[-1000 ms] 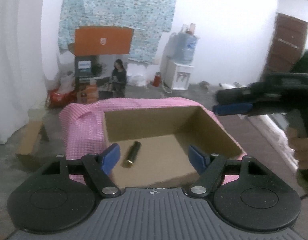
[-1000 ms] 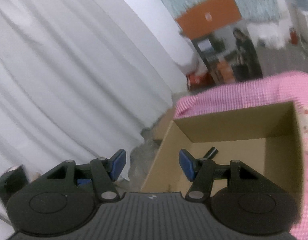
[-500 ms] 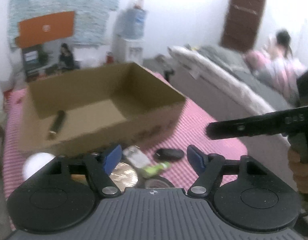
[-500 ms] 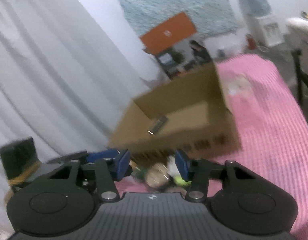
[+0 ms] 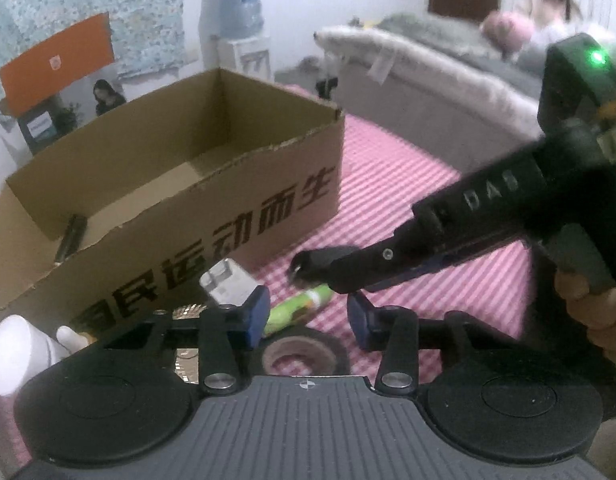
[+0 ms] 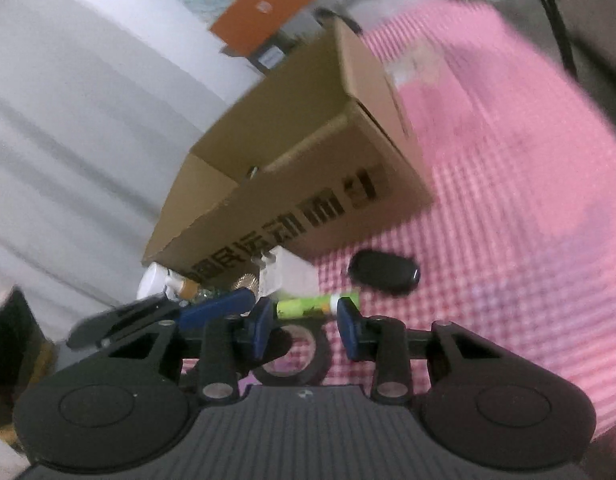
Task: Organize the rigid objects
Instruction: 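Withdraw the open right tool from the box back toward the table, then grasp the green battery with the right tool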
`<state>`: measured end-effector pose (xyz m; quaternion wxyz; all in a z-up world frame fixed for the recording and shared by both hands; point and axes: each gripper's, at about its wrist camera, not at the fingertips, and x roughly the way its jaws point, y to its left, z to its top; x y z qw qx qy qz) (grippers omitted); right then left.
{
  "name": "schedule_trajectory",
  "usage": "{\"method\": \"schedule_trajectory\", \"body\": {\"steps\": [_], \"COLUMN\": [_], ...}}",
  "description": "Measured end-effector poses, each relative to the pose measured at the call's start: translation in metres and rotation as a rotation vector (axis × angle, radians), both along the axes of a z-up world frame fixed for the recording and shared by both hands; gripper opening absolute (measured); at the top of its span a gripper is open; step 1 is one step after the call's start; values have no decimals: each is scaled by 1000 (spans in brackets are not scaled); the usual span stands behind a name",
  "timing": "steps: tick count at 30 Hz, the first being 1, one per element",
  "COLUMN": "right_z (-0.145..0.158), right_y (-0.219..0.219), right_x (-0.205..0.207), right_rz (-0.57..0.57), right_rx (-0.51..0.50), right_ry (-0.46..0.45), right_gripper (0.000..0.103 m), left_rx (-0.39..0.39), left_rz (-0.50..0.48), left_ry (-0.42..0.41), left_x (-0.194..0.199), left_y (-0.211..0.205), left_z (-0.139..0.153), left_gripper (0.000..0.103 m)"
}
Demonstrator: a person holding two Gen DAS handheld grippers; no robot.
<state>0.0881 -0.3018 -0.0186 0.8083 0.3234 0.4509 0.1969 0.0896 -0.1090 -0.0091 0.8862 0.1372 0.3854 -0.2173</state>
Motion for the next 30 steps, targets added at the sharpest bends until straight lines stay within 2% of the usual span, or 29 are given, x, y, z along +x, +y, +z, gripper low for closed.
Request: {"method": "schedule_trajectory", "body": {"steps": [4, 8, 12, 18, 25, 30], "right_z": [-31, -48, -60, -72, -67, -66], "right_y": [-6, -10, -12, -13, -26, -27], "right_x": [7, 8, 10, 12, 16, 17], "right_rz": [-55, -96, -127, -145, -153, -163], "right_rx": [160, 247, 303, 355, 359, 353], "right_ry": [106, 162, 206, 234, 223, 223], "right_gripper": [38, 38, 38, 37, 37, 37], "left_rx": [76, 132, 154, 168, 188, 249], "left_rz": [-11, -31, -44, -58, -57, -55], "left_ry": [-3, -4, 20, 42, 65, 80], "left_x": [3, 6, 11, 14, 20, 26], "left_y": [-6, -13, -17, -22, -30, -37], "left_z": [-4, -8, -12, -13, -14, -17], "left_gripper": [33, 28, 27, 27, 27, 27]}}
